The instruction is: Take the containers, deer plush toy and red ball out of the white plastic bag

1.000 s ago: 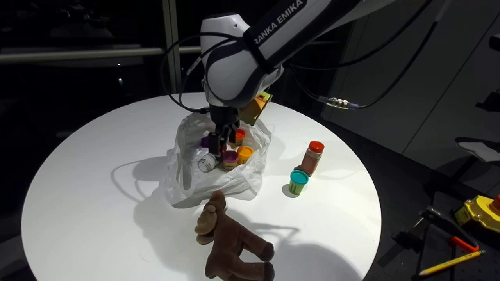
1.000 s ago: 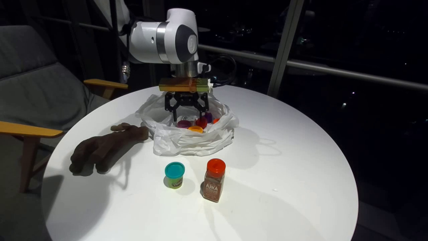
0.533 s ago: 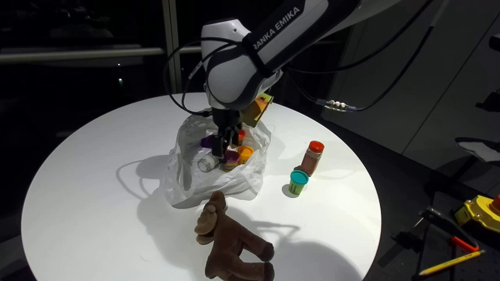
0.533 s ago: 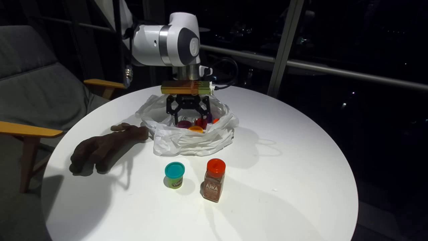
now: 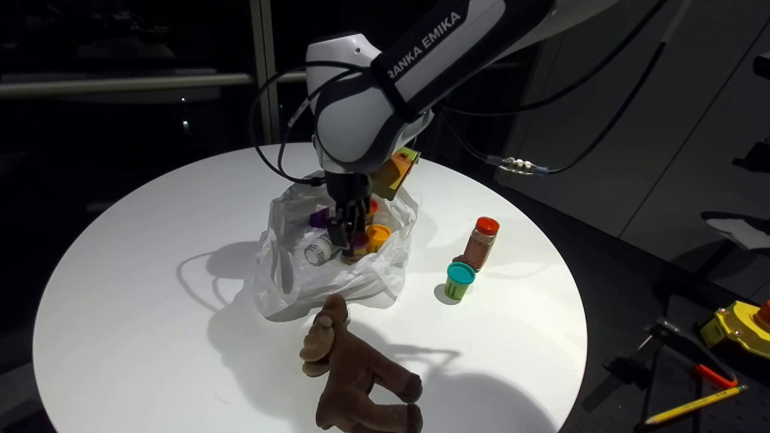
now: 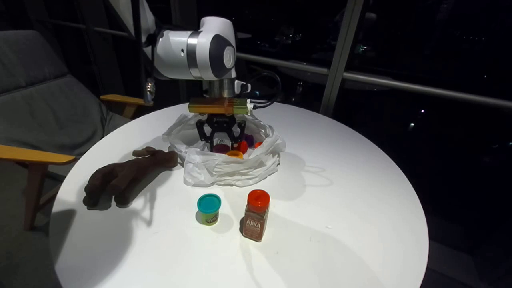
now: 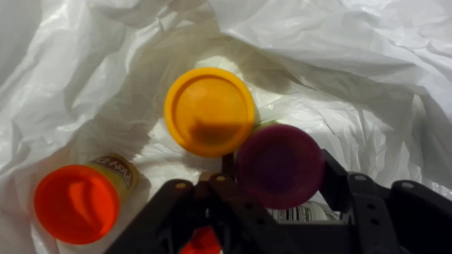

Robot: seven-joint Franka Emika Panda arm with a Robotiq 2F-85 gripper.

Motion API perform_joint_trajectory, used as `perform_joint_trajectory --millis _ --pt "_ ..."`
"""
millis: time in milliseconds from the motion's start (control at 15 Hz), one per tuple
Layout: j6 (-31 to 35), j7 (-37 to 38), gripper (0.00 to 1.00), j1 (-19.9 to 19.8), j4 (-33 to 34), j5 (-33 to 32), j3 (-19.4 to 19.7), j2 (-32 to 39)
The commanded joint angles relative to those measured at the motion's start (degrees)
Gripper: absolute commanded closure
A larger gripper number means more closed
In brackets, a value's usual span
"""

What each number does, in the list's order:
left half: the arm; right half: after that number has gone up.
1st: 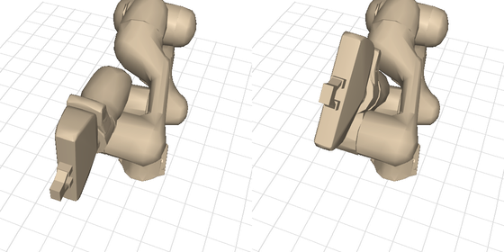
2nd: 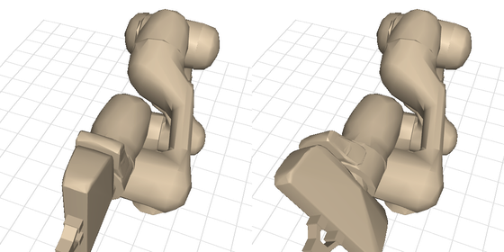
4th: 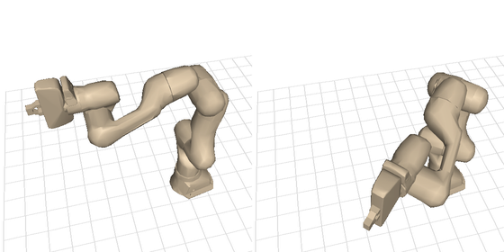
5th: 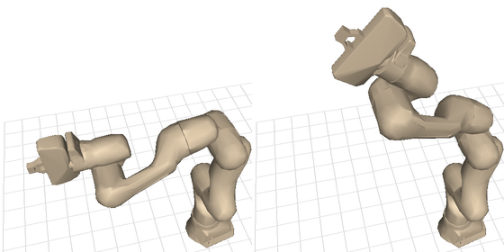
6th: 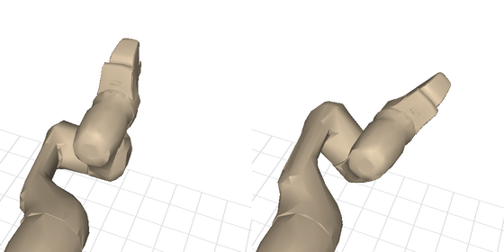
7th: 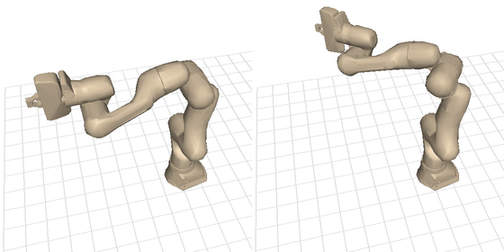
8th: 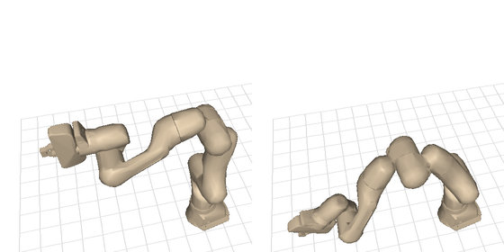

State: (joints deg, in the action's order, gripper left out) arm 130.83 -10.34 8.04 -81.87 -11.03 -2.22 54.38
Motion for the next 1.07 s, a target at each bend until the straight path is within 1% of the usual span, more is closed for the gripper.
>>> perform_joint_trajectory --millis 0,267,400,533,800,1000 --pt "-1.0 1.1 0.7 0.9 -0.7 -1.3 0.8 -1.8" --pt "-0.6 4.2 0.72 2.7 -3.2 -2.1 2.2 -5.4" --pt "-0.8 7.3 0.72 4.2 -4.9 -2.9 3.1 -7.9" --pt "-0.7 11.4 0.72 5.5 -8.2 -3.5 3.8 -11.1" --pt "-0.9 18.9 0.72 7.6 -18.8 -3.7 3.9 -20.0" --pt "-0.7 24.3 0.72 8.9 -27.5 -5.4 4.4 -27.6"
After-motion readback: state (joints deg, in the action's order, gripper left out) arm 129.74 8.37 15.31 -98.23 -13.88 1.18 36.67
